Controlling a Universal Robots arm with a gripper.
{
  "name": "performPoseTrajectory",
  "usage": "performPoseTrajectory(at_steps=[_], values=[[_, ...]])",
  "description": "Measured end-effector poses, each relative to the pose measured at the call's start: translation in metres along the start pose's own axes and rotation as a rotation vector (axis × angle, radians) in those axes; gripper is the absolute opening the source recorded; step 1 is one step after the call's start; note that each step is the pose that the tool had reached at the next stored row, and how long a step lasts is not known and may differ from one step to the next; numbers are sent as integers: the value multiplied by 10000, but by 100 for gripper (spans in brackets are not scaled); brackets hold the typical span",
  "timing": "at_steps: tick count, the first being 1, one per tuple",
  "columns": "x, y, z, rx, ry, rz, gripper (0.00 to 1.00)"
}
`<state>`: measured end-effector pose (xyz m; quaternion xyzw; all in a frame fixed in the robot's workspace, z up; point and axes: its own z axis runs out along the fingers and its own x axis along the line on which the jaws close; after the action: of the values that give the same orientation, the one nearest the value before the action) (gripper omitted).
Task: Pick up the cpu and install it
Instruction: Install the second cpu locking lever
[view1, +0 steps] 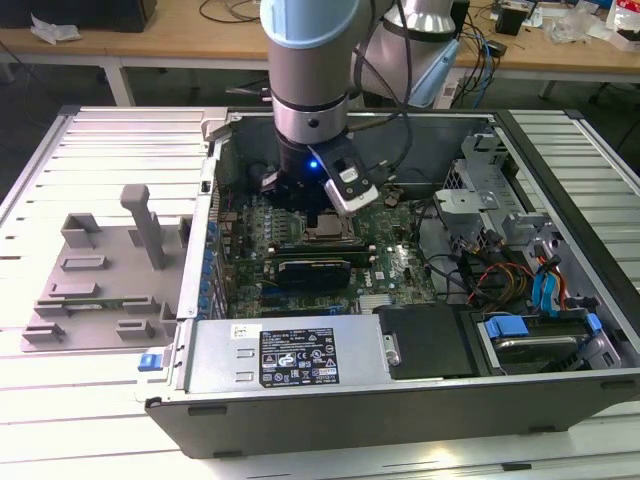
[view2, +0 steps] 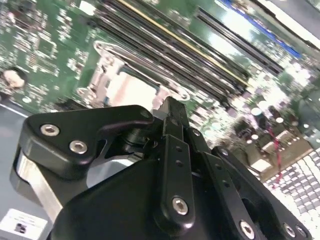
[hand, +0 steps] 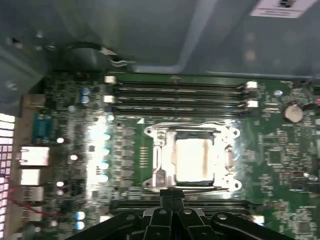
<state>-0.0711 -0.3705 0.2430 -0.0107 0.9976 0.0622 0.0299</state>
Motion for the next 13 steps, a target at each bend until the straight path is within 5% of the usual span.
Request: performPoseTrajectory(at_steps=[6,10,13], values=[[-50,158,28,14,0,-1,11],[-181,174,39,76,4,-1,11],[-203,196,15,77,4,-3,11]])
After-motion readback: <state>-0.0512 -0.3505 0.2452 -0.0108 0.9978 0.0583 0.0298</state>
